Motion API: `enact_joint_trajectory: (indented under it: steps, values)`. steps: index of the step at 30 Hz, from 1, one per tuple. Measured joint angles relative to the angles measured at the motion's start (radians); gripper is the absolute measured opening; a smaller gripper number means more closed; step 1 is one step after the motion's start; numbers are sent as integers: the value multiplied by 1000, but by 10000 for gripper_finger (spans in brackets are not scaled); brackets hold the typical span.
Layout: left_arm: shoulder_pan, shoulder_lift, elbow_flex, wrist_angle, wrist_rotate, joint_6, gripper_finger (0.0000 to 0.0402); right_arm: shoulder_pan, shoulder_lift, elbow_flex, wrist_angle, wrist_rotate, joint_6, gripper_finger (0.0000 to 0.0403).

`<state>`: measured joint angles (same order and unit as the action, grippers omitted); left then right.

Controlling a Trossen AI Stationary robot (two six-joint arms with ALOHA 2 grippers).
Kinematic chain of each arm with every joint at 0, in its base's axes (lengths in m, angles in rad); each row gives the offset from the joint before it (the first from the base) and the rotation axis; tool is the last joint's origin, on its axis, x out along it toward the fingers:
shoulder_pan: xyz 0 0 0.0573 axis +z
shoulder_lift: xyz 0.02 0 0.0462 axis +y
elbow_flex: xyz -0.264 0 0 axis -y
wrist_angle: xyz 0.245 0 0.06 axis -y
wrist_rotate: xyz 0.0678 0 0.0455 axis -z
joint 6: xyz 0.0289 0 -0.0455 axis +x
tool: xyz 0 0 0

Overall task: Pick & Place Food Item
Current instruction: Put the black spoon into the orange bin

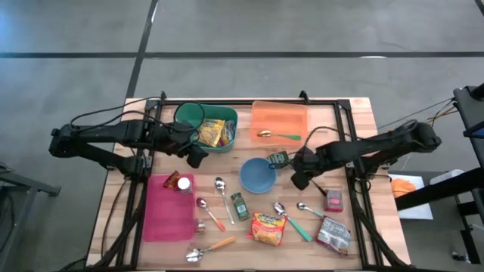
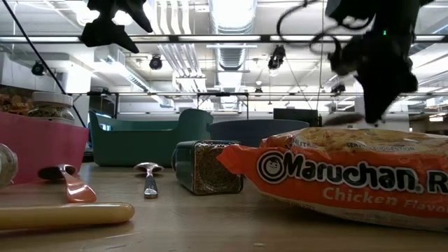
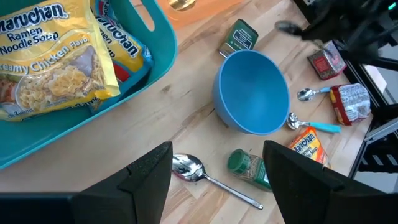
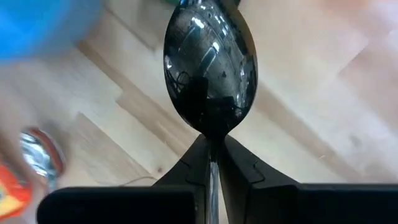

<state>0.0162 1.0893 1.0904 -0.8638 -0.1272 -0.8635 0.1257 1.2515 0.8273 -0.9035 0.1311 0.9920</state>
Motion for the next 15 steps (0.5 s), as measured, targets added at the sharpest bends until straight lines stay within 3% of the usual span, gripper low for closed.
enact_joint_trajectory:
  steps: [7,10,15]
  values:
    - [7,0,0,4,0,1,251,-81,-122,101,-23,198,-114,13]
    - [8,0,0,5,0,3,251,-179,-120,173,-13,253,-284,13]
    - [10,0,0,5,0,4,251,-393,-53,291,40,236,-628,13]
